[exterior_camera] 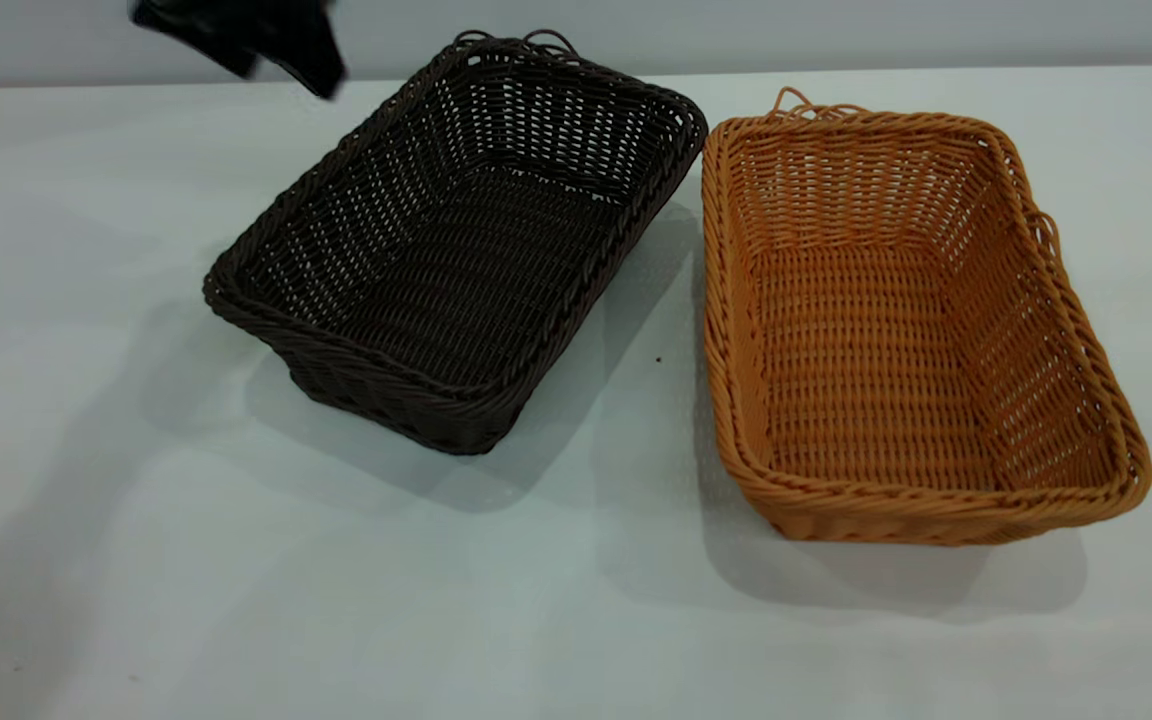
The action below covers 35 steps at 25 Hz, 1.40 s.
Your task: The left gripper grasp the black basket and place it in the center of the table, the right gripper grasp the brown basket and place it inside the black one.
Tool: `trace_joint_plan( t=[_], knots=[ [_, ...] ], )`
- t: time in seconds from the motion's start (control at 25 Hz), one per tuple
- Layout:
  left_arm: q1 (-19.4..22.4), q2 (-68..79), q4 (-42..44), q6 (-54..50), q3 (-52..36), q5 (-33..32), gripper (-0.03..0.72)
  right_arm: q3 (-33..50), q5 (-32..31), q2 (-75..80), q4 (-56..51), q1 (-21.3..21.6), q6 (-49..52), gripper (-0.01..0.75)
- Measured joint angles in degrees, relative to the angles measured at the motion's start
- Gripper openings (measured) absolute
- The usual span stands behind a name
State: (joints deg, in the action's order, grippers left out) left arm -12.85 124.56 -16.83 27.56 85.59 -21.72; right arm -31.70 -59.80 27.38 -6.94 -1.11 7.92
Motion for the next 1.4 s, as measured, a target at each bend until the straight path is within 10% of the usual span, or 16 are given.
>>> trace_joint_plan(
  t=[0.56,0.88,1.4],
  knots=[
    [-1.4,12.7,-0.2,1.3,6.6,0.8,0.505,0.0,7.5,24.3,-8.8,0.0,0.6,0.565],
    [-2.7,14.9,-0.7,1.3,9.0,3.9,0.090,-0.1,9.0,35.1,-17.6,0.0,-0.5,0.565],
    [0.2,4.6,0.3,4.5,16.8,-1.4,0.078,-0.8,13.5,62.0,-51.2,0.0,-3.7,0.565]
  ],
)
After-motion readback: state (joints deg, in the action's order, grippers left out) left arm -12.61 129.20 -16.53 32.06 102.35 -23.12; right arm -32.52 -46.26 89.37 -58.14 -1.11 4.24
